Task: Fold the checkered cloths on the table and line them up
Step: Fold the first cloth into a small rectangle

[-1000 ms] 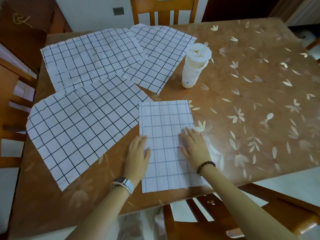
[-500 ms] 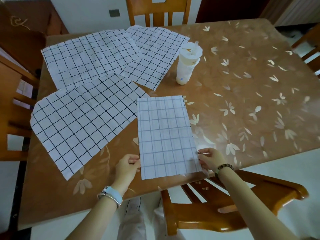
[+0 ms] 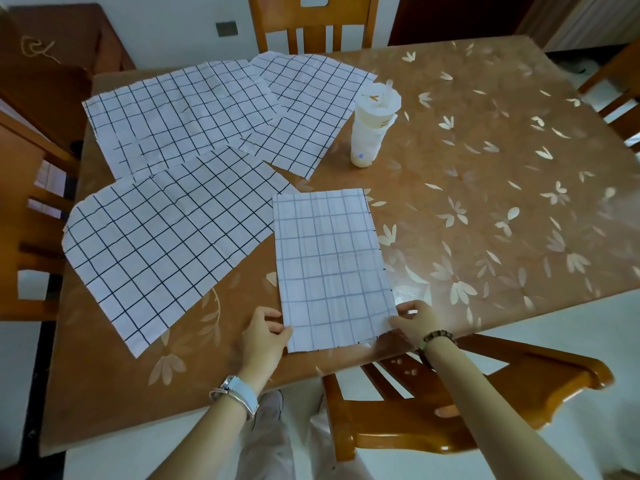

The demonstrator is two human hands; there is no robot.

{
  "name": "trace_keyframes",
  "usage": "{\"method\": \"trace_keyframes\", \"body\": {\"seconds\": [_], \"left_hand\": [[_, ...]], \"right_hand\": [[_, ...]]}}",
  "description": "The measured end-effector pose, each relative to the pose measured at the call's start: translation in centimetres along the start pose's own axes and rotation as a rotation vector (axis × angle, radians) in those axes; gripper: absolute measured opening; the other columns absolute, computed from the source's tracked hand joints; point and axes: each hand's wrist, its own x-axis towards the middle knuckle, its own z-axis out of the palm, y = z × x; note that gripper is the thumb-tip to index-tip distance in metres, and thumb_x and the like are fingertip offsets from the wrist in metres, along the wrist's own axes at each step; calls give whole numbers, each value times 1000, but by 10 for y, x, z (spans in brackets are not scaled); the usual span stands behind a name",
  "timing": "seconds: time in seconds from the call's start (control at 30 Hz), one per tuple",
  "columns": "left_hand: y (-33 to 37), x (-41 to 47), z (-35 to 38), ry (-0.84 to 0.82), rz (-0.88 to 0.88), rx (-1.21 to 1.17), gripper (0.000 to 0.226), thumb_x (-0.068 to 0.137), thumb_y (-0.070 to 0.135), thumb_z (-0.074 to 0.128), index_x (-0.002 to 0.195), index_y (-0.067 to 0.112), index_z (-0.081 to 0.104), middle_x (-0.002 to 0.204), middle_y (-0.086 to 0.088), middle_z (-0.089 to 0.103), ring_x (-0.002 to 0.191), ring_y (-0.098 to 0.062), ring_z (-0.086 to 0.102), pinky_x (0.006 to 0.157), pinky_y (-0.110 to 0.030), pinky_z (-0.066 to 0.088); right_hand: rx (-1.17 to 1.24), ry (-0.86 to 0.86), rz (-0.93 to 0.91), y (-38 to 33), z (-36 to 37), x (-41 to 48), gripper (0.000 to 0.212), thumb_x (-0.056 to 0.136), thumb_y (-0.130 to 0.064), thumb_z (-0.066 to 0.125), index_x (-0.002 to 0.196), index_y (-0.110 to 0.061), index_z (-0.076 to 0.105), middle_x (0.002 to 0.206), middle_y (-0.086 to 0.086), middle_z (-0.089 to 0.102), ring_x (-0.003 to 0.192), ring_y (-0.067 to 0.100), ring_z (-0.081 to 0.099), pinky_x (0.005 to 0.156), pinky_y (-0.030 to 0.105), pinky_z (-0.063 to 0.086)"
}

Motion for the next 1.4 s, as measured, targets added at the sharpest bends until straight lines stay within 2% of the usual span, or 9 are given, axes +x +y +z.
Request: {"method": "trace_keyframes", "body": {"seconds": [0.2,0.33,0.5,0.73,0.93,1.13,1.23,1.33,1.4], "left_hand": [[0,-2,-10,-9,109,-32,19,94,11,62,108,23,56,86,-1,69,83,-14,66,67,-23,52],[-3,0,-18,-71,181,7,26,100,8,51,104,26,69,99,21,64,95,5,58,80,-13,45],[-12,7,-24,-87,243,62,41,90,-3,60,109,33,68,102,9,67,97,-4,60,78,-16,50],[-17,12,-23,-4,369,100,35,81,3,76,97,33,71,96,13,67,92,-3,59,74,-11,46],[-20,17,-25,38,575,370,29,74,3,81,90,27,75,117,11,56,114,-7,46,90,-20,44],[-22,19,-30,-87,625,312,14,87,13,72,88,26,69,128,14,61,137,-2,39,110,-29,36],[-18,15,-33,-83,550,263,6,93,23,64,94,29,64,118,14,65,123,-6,52,100,-29,46],[-13,12,-37,-63,529,257,8,97,27,57,91,23,56,87,9,64,78,-6,61,66,-33,54],[-8,9,-39,-57,494,192,5,98,27,55,96,22,56,83,11,67,71,-6,63,59,-27,52]], "right_hand": [[47,-54,-205,-5,-3,-7,31,84,-3,60,92,-32,55,79,10,64,68,22,58,65,32,49],[47,-124,-351,-11,-9,-8,37,92,2,45,95,-27,68,66,-2,57,60,13,52,62,24,44],[-110,-137,-468,-16,-16,-10,57,86,16,39,95,-32,69,100,-13,66,97,-3,58,86,12,44],[-392,-41,-579,-14,-9,3,37,80,0,65,94,-34,71,95,-8,61,95,13,56,85,22,47],[-507,134,-756,-8,-1,8,34,72,6,71,80,-27,76,88,-9,49,90,14,40,74,6,30],[-472,50,-813,-3,-7,7,30,74,6,72,77,-24,76,123,-5,56,123,13,40,100,17,29],[-477,-46,-782,-1,-10,6,42,76,7,66,100,-27,72,134,-16,40,132,0,21,103,5,12],[-474,-145,-751,-3,-11,7,58,75,9,64,117,-32,63,139,-20,33,137,-1,15,110,16,15],[-470,-200,-735,-6,-11,7,63,76,10,63,125,-29,58,139,-22,31,137,-1,15,113,18,16]]}}
